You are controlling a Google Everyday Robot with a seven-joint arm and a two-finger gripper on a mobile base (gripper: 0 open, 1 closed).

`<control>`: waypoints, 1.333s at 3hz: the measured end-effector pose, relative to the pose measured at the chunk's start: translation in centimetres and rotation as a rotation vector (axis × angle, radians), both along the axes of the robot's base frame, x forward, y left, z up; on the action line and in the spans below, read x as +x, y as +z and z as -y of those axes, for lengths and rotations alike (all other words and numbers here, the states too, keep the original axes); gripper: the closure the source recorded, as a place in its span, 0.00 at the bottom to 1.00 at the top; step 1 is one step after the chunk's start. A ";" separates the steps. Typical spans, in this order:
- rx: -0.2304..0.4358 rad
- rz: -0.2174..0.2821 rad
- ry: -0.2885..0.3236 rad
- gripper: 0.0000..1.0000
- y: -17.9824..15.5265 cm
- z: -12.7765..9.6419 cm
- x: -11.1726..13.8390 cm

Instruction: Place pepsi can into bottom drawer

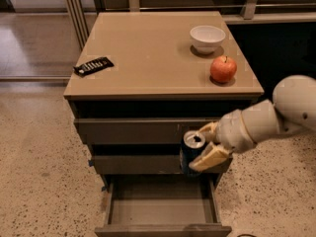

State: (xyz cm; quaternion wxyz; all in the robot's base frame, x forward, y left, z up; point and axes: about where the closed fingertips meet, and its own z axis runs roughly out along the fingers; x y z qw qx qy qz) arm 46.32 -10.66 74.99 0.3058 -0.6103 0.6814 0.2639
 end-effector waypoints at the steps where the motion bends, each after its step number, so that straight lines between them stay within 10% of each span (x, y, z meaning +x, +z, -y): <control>1: 0.043 -0.146 -0.022 1.00 -12.7 2.4 -3.3; 2: 0.097 -0.227 -0.019 1.00 -17.1 1.9 -4.3; 4: 0.062 -0.205 -0.007 1.00 -19.3 2.0 -3.9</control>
Offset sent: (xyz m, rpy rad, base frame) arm -0.0314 -0.0227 -0.1201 0.0395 0.1377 -0.0204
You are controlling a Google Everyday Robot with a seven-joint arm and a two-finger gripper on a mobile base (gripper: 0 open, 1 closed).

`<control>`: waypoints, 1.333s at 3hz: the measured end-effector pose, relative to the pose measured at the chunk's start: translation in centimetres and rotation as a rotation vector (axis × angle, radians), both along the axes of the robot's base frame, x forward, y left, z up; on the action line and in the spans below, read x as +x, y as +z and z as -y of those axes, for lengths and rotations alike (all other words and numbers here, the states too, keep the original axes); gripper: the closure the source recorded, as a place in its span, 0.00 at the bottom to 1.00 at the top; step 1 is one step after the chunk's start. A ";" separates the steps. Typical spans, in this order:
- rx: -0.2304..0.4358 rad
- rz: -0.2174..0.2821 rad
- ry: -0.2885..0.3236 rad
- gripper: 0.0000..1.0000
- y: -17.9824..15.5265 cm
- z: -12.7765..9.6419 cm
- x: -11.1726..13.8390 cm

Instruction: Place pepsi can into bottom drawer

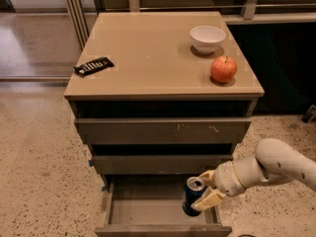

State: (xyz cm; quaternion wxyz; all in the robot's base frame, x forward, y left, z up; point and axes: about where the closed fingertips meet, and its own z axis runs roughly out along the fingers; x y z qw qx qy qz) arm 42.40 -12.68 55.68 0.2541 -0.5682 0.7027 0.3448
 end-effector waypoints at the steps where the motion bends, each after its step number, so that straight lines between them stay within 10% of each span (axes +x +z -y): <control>1: -0.014 0.101 0.032 1.00 -5.8 -0.9 1.3; 2: 0.022 0.160 0.028 1.00 -13.0 -1.4 3.9; 4: 0.056 0.139 0.015 1.00 -16.5 -2.1 3.8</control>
Offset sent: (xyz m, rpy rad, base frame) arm 0.0788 0.0152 -0.2350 0.0989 -0.2043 -0.0087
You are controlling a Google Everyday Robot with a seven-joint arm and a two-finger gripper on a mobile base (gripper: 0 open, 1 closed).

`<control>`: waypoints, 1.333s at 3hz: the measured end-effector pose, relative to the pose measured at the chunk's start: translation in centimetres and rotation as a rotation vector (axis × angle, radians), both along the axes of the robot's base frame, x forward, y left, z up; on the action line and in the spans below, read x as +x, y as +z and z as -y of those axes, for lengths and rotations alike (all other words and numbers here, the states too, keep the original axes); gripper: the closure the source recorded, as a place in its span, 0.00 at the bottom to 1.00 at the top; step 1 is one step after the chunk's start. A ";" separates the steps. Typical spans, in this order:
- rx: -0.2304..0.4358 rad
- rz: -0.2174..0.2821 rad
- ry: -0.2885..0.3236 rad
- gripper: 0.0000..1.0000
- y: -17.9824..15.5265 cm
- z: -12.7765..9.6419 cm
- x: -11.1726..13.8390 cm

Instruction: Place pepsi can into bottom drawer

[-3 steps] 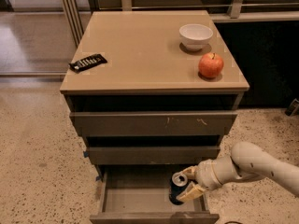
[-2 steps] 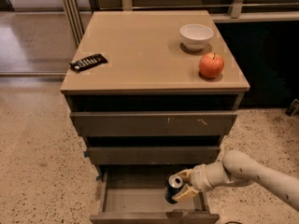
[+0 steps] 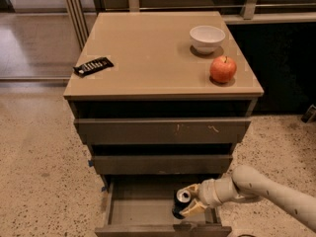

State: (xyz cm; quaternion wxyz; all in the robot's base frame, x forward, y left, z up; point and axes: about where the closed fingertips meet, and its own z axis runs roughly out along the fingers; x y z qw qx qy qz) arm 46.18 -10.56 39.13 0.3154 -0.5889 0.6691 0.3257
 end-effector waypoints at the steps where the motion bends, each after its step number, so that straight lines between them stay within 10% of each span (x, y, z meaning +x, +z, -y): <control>1: -0.055 0.046 0.004 1.00 -1.3 0.1 0.6; 4: -0.118 0.184 -0.005 1.00 -11.1 0.2 7.5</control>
Offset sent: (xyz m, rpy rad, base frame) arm 0.0609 -0.0120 -0.0716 -0.2023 -0.2659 -0.0077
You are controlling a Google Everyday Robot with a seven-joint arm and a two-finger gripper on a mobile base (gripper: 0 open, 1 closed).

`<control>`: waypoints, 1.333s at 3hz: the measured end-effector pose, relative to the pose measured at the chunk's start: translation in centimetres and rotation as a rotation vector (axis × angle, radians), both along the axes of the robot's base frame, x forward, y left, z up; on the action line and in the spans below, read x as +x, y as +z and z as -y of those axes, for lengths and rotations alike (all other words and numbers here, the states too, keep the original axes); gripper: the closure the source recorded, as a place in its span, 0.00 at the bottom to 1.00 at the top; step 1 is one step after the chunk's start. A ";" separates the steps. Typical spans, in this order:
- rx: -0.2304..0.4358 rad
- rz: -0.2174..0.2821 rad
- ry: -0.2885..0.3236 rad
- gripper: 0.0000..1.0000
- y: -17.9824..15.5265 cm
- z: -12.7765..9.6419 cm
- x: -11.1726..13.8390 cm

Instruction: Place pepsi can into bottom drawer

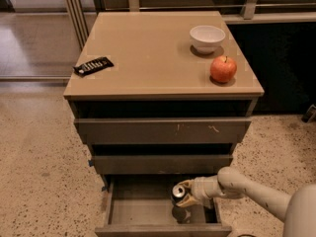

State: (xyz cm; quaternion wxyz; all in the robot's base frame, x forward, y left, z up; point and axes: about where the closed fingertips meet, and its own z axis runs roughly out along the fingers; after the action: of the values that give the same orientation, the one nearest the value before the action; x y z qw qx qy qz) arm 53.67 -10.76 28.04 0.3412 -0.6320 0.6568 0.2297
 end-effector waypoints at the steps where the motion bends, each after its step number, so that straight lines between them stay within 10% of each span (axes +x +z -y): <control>1: 0.019 -0.033 -0.045 1.00 -4.7 0.8 2.7; 4: 0.009 -0.067 -0.022 1.00 -8.7 -0.2 0.9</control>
Offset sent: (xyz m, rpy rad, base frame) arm 0.0172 -0.0035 -0.0382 0.0173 0.0364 -0.0279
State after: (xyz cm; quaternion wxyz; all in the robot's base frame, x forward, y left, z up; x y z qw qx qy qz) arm 54.60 -10.59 19.36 0.3245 -0.6151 0.6738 0.2497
